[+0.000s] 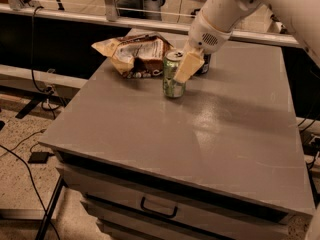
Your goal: Move green can near brown chip bag
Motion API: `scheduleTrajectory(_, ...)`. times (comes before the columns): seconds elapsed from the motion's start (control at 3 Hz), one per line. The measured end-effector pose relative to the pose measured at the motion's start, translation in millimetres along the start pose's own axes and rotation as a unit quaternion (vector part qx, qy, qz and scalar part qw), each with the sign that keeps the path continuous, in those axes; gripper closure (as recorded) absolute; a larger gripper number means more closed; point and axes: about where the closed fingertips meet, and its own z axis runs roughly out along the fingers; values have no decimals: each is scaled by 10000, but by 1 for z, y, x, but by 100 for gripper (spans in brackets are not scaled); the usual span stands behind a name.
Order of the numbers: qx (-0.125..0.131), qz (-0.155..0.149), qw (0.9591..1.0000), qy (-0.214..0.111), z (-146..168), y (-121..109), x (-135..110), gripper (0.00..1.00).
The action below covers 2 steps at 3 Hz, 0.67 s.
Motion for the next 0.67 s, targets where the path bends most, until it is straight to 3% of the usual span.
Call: scheduleTrajectory(0.67,203,121,9997,-114,-22,-18,-5,100)
